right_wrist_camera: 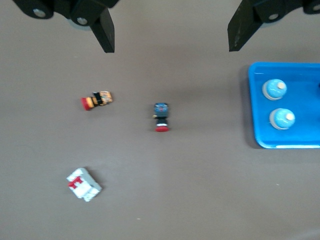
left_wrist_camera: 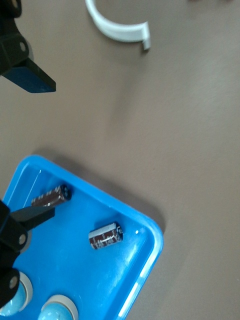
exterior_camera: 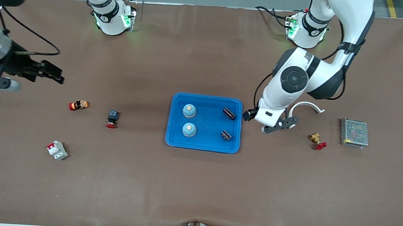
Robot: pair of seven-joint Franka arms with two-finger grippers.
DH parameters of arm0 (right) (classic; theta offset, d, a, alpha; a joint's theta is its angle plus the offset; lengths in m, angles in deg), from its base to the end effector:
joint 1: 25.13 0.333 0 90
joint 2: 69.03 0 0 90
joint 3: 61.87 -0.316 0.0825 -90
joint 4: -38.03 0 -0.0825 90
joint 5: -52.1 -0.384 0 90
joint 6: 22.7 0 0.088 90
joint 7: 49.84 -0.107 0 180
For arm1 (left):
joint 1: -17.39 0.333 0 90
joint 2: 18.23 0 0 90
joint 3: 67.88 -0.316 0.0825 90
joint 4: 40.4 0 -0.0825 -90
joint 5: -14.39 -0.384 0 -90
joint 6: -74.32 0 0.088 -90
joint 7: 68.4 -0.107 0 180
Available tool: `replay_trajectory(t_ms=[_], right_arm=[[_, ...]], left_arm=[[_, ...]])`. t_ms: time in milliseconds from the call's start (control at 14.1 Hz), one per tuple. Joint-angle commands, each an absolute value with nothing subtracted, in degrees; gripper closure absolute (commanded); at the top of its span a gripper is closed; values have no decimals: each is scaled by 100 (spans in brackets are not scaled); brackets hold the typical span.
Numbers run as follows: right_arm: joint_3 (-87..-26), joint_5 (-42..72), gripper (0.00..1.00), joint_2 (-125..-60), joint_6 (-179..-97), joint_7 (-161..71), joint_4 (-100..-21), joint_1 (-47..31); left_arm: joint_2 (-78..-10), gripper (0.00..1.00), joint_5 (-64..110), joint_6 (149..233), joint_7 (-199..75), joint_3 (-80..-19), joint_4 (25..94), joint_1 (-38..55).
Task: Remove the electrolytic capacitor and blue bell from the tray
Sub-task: 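Grasp a brown capacitor with the left gripper while the right gripper nears the tray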
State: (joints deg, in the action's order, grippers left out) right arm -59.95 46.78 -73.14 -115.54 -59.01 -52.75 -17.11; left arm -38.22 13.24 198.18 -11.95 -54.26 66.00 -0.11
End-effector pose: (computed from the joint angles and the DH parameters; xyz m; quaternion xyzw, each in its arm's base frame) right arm 0.5744 0.0716 0.5821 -0.9984 0.0299 0.0237 0.0423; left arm 0.5415 -0.3157 0.3352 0.9749 0.2196 -0.0346 0.0114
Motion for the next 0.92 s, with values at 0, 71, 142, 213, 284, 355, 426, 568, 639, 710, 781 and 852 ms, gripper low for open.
replay_trajectory(t_ms=[0,71,142,213,284,355,426,568,639,710,781,852], right_arm=[[-5958,4630,0,-7527,-11753,-6485,-5223,-1284],[-5958,4630,0,-7597,-11893,-6696,-5232,-1187],[-5958,4630,0,-7658,-11981,-6846,-5241,-1030],[-5958,4638,0,-7729,-12069,-6926,-5241,-889],[-5958,4638,0,-7790,-12166,-7074,-5250,-766],[-5958,4638,0,-7834,-12254,-7232,-5258,-642],[-5950,4638,0,-7870,-12290,-7347,-5259,-537],[-5949,4638,0,-7887,-12307,-7462,-5259,-387],[-5958,4638,0,-7905,-12334,-7497,-5250,-325],[-5958,4638,0,-7940,-12447,-7646,-5258,-194],[-5950,4647,0,-7984,-12526,-7821,-5259,-71],[-5949,4699,0,-8010,-12553,-7962,-5250,61]], left_arm=[[-4036,0,1317,20157,-506,-5452,6621,-255],[-4124,0,1316,20280,-260,-5452,6621,-308],[-4212,0,1316,20386,-57,-5452,6621,-387],[-4300,0,1316,20491,93,-5460,6621,-466],[-4371,0,1308,20597,234,-5461,6621,-537],[-4432,0,1308,20693,348,-5469,6621,-598],[-4502,2,1255,20781,471,-5469,6621,-616],[-4661,6,1062,20922,805,-5469,6612,-756],[-4748,8,966,20984,1006,-5469,6612,-792],[-4810,10,887,21028,1174,-5461,6612,-810],[-4863,10,860,21063,1323,-5461,6603,-819],[-4890,12,859,21063,1429,-5461,6603,-819]])
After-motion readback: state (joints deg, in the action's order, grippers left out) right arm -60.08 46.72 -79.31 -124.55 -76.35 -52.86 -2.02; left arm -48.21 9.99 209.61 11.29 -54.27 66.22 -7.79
